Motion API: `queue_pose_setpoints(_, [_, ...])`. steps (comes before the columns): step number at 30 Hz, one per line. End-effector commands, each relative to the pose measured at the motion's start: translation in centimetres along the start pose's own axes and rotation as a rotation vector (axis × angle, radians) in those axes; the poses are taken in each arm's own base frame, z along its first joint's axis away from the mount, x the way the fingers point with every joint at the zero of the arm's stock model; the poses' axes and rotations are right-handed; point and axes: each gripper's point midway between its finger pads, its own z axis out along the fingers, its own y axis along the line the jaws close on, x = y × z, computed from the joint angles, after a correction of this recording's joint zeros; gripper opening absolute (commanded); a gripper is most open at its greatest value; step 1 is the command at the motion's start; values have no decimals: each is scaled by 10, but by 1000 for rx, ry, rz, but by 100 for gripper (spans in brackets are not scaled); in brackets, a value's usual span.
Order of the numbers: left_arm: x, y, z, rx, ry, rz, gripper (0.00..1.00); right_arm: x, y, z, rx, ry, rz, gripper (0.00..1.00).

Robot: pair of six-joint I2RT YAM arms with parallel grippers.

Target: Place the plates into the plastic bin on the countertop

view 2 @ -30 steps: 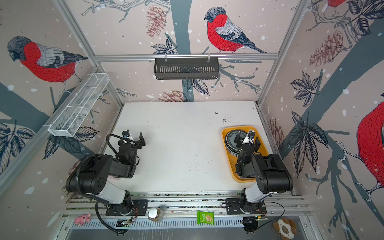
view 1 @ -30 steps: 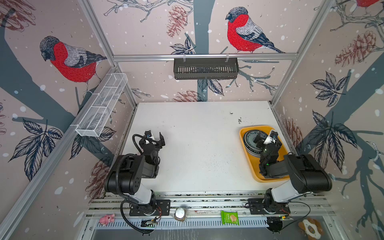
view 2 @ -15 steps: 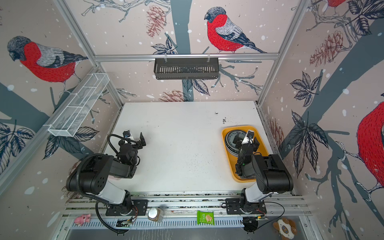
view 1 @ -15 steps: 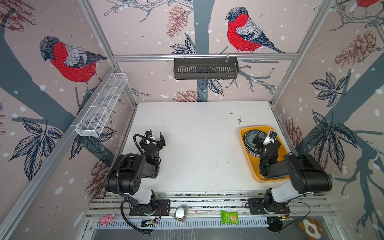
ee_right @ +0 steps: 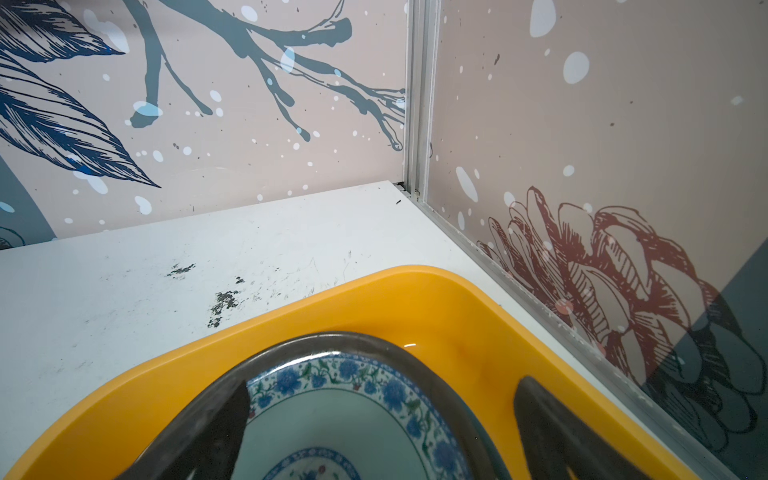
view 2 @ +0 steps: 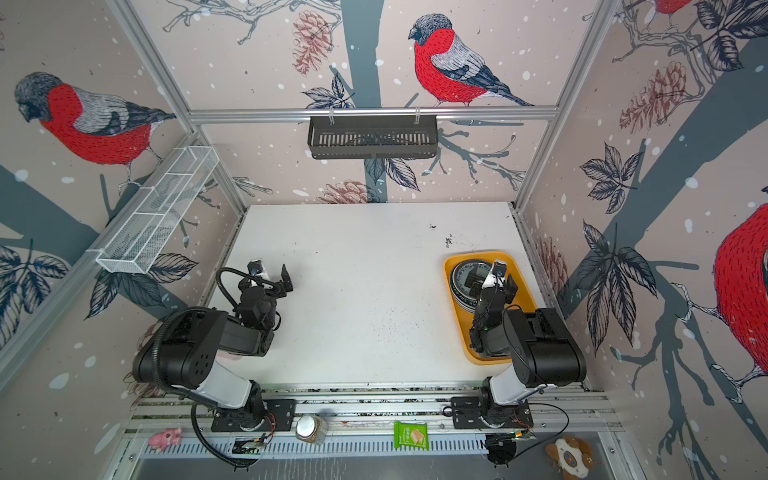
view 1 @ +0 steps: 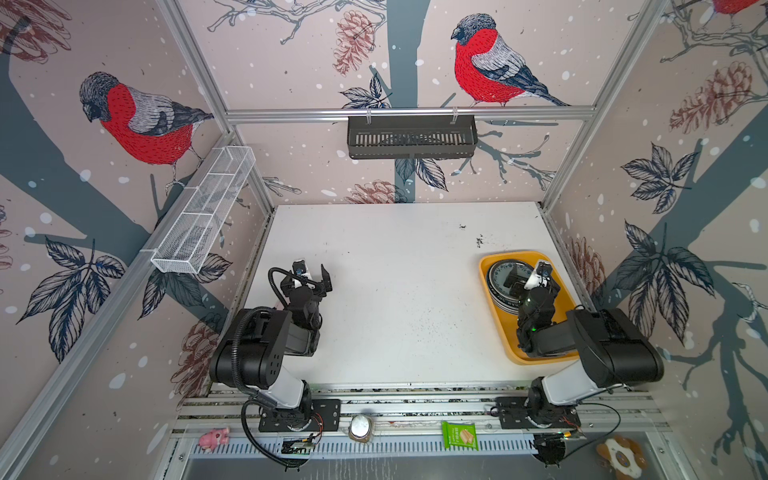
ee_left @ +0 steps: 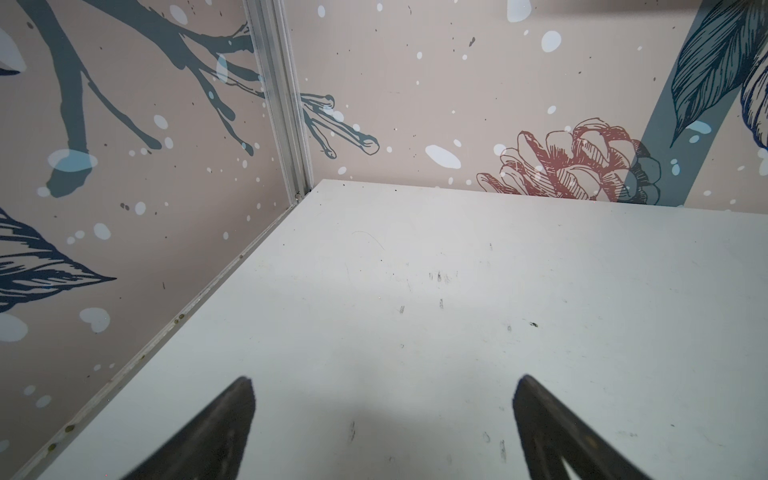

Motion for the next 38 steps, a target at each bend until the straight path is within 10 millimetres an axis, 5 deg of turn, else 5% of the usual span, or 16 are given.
queue_pose_setpoints(1, [-7, 1, 1, -8, -27, 4, 97, -9, -1, 1, 9, -32, 12, 100])
queue_pose_setpoints(38, [-8, -1, 0, 10, -28, 7, 97, -8, -2, 0, 10, -33, 12, 100])
